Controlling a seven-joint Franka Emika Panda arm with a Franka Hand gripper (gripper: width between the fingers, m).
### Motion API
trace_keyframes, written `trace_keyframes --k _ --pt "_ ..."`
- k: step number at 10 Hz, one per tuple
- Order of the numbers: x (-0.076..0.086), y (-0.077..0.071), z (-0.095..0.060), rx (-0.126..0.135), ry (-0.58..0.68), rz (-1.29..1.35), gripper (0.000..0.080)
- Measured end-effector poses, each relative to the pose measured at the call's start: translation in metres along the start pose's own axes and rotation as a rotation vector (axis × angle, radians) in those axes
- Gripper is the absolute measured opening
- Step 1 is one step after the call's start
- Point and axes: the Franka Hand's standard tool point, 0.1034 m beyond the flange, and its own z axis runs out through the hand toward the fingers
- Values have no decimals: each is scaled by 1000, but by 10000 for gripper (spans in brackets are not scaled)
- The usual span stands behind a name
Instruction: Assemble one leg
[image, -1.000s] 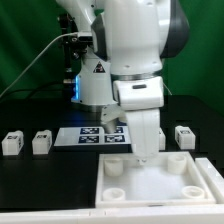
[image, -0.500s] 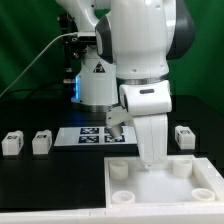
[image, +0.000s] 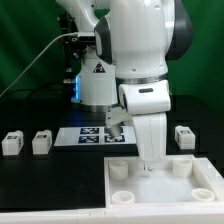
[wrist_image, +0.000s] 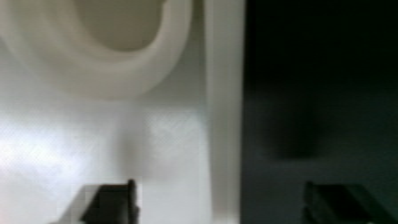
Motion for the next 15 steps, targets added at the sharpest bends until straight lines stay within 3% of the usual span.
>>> trace_keyframes --k 1,2,3,10,11,13,15 --pt "0 0 0 0 0 0 578" --pt "0 0 0 0 0 0 578" --pt "0 0 0 0 0 1 635" --pt "-2 1 -1 -2 0 6 649" --pt "-1 4 -10 -15 -3 35 649" --pt "10 -8 -31 -32 -10 164 649" --pt "27 -30 -38 -25 -10 410 649"
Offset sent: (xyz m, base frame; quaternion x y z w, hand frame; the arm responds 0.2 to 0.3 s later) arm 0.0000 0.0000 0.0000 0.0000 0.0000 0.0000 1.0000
